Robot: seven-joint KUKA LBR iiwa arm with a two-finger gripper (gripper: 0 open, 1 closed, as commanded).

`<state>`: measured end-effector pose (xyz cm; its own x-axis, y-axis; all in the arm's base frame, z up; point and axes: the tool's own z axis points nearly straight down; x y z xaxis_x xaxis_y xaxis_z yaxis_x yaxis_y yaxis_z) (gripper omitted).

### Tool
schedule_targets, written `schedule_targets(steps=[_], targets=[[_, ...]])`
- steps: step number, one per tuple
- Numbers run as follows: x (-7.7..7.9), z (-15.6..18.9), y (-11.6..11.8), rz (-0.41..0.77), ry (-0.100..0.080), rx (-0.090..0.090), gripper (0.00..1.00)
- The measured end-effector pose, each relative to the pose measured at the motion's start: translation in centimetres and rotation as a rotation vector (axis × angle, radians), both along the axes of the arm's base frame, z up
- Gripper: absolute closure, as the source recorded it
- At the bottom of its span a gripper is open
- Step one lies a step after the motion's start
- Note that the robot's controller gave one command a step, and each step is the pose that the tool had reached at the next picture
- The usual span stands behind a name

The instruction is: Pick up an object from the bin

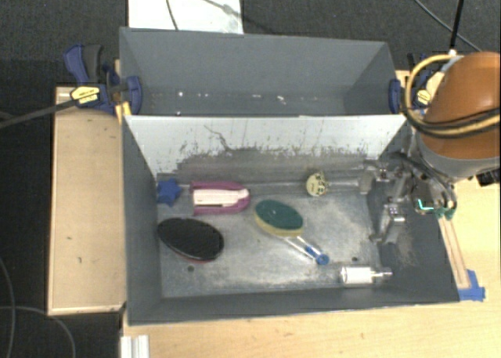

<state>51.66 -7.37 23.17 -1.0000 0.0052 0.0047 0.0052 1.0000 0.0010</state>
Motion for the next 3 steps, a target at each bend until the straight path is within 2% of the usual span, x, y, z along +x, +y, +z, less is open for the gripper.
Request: schedule_targets(steps=[1, 2, 3], targets=[[-0.8, -16.6, 7.1, 0.025, 0.000, 0.001, 0.00], [5.1, -13.0, 10.4, -0.218, -0.011, 0.001, 0.00], [5.0, -12.6, 11.1, -0.515, -0.009, -0.001, 0.00]])
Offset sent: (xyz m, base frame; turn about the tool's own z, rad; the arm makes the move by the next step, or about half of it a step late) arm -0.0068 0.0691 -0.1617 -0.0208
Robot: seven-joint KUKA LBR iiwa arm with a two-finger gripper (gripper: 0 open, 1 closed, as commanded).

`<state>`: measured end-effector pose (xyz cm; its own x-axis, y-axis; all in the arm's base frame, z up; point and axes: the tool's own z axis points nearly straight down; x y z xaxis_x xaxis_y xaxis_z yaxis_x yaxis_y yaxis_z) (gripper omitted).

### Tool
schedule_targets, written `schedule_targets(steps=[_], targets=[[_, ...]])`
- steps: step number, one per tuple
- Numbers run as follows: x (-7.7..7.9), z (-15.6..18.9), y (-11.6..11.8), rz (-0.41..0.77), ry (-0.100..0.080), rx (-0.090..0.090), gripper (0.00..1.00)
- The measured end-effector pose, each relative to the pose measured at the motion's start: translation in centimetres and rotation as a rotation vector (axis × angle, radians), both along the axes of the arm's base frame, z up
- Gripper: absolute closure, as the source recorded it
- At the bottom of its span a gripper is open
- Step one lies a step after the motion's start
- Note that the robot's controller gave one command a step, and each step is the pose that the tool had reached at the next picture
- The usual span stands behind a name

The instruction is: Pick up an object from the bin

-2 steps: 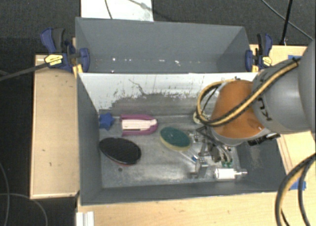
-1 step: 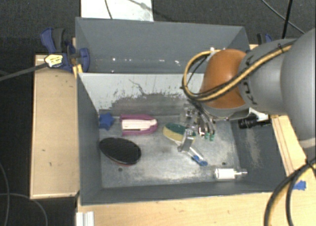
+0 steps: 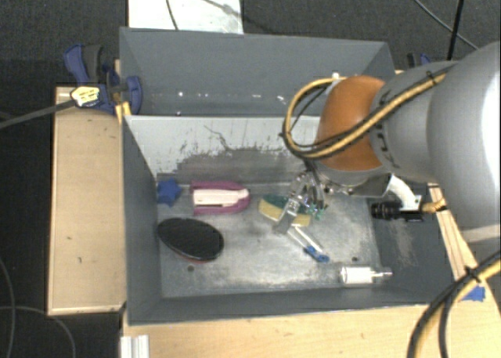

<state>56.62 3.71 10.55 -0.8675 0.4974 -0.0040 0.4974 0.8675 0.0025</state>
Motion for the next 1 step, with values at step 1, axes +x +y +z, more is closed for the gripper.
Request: schedule_targets(steps=[1], targets=[[-0.78, -3.64, 1.17, -0.264, 0.006, 0.000, 0.00]])
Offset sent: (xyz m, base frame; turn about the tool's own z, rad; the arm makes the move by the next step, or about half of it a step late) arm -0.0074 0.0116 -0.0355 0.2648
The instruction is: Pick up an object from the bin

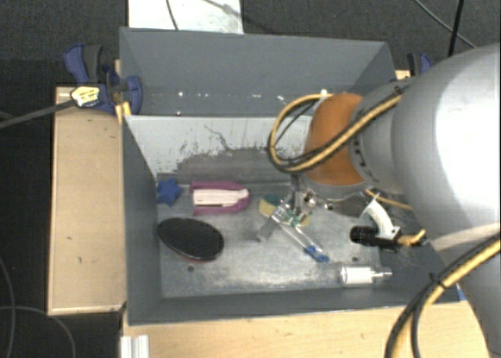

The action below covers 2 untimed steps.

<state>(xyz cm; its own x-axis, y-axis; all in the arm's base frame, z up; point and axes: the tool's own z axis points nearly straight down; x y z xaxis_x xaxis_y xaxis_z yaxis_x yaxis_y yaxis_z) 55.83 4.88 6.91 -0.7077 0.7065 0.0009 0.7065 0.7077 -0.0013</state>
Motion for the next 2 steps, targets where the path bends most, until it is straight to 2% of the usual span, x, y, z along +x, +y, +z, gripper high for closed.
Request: schedule_targets(steps=[1, 2], targets=[[0.00, 0.02, -0.02, 0.006, 0.001, 0.000, 0.00], [-0.01, 0.00, -0.03, 0.010, 0.001, -0.001, 1.00]])
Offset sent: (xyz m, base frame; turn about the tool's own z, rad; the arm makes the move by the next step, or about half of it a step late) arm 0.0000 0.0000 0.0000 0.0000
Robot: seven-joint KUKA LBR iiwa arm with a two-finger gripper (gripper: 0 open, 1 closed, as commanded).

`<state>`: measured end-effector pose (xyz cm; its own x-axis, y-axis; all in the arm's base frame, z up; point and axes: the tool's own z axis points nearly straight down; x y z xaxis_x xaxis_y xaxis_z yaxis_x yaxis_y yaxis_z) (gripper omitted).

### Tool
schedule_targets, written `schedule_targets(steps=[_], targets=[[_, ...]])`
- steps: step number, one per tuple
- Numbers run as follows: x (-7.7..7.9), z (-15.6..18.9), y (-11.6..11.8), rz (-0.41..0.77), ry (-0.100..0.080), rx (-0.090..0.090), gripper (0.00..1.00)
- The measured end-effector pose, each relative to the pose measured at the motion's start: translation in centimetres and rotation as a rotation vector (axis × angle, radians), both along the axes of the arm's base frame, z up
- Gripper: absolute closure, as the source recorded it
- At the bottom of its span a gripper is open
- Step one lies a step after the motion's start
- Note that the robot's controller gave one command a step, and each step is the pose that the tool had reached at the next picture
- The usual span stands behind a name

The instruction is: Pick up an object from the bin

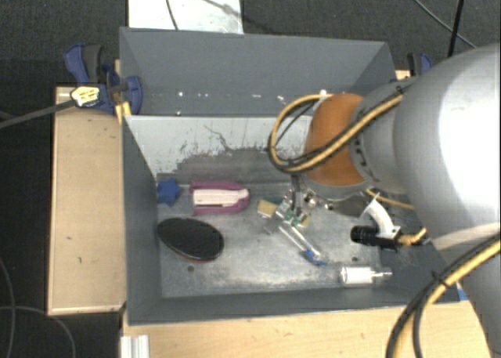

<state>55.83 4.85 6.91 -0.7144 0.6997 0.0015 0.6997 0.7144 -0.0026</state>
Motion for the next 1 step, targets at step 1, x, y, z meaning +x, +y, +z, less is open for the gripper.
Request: schedule_targets(steps=[1], targets=[[0.16, 4.73, -0.03, 0.011, -0.009, 0.001, 1.00]])
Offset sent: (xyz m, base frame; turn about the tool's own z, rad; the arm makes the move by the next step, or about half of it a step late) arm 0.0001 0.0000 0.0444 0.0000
